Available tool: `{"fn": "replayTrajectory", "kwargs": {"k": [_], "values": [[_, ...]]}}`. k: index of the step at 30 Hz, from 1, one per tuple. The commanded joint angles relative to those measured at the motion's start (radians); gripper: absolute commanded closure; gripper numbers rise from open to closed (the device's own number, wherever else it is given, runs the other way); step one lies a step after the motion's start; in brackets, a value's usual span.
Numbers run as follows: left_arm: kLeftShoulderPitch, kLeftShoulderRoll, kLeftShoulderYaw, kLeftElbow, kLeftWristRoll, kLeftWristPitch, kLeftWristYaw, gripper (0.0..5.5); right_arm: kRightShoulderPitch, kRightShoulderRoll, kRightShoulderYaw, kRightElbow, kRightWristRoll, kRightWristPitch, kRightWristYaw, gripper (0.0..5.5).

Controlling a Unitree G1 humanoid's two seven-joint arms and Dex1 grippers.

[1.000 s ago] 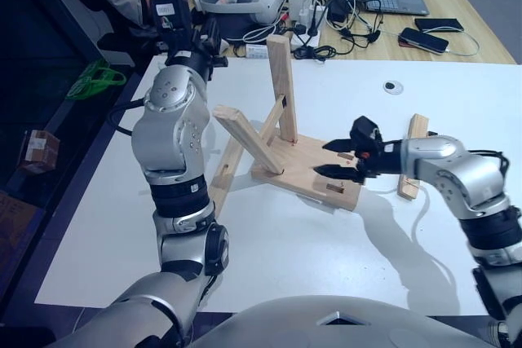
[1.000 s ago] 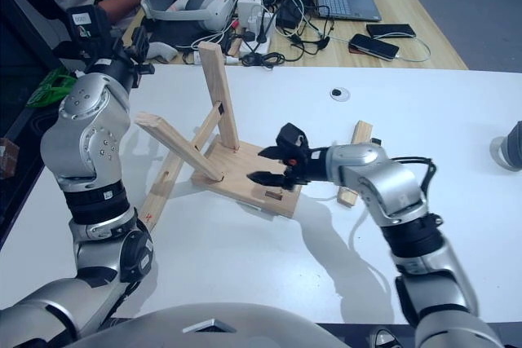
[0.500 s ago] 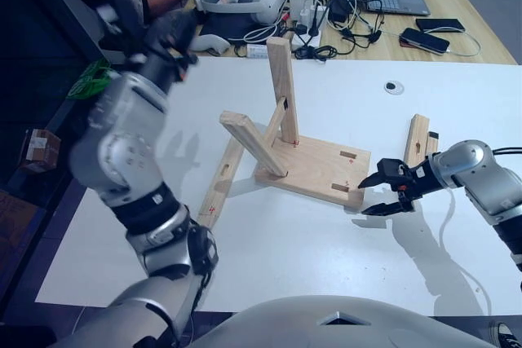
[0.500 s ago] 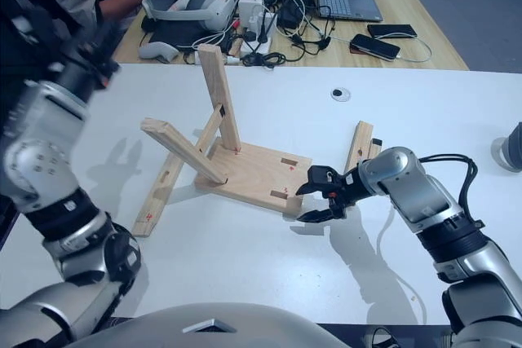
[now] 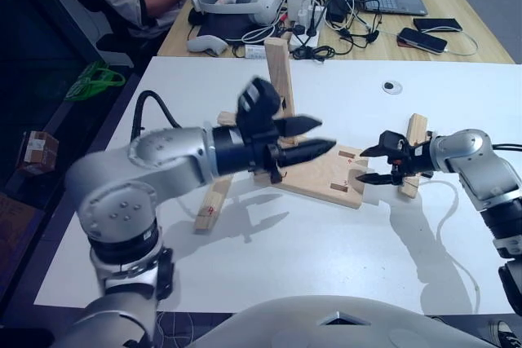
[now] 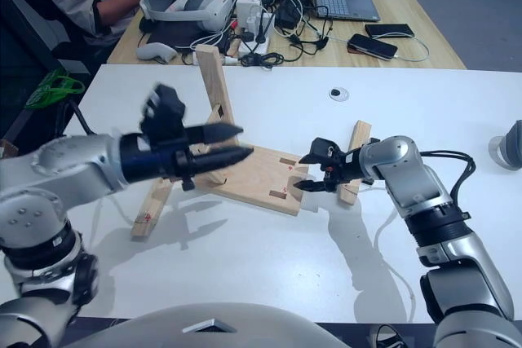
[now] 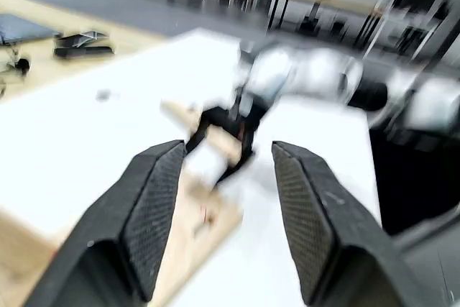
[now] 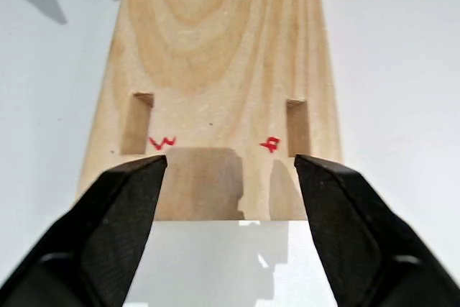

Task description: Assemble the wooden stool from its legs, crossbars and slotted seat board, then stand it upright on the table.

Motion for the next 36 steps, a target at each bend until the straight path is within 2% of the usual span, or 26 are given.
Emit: {"fn": "replayTrajectory", "kwargs": {"k": [1,5,11,16,20,23,29,33,36], "values": [[0.075,0.111,-0.2,0.002,0.176,-0.108,-0.051,3.22,-0.05,0.04,-0.019,0.057,-0.027,-0.035,-0.038,2.14],[0.095,0.182,-0.362,0.081,0.363,-0.216,-0.086,3.22,-0.067,0.088,-0.017,0.102,-0.053,-0.065,-0.082,2.14],[0.083,0.294,-0.547,0.181,0.586,-0.331,-0.192,3.22,-0.073,0.125,0.002,0.114,-0.063,-0.061,-0.064,2.14],[0.026,0.282,-0.648,0.325,0.738,-0.414,-0.273,3.22,-0.059,0.156,-0.001,0.109,-0.066,-0.041,-0.07,2.14],[-0.035,0.243,-0.71,0.462,0.854,-0.478,-0.318,3.22,-0.009,0.135,0.008,0.034,-0.047,0.01,-0.029,2.14],[-0.094,0.186,-0.728,0.591,0.926,-0.529,-0.337,3.22,0.046,0.093,0.002,-0.061,-0.015,0.075,0.02,2.14],[-0.259,0.024,-0.691,0.926,1.043,-0.661,-0.315,3.22,0.16,0.04,-0.034,-0.282,0.099,0.259,0.051,2.14],[-0.383,-0.12,-0.617,1.187,1.1,-0.777,-0.206,3.22,0.201,0.085,-0.045,-0.382,0.163,0.364,-0.012,2.14],[-0.424,-0.186,-0.563,1.29,1.121,-0.835,-0.144,3.22,0.2,0.154,-0.034,-0.409,0.174,0.395,-0.093,2.14]]}}
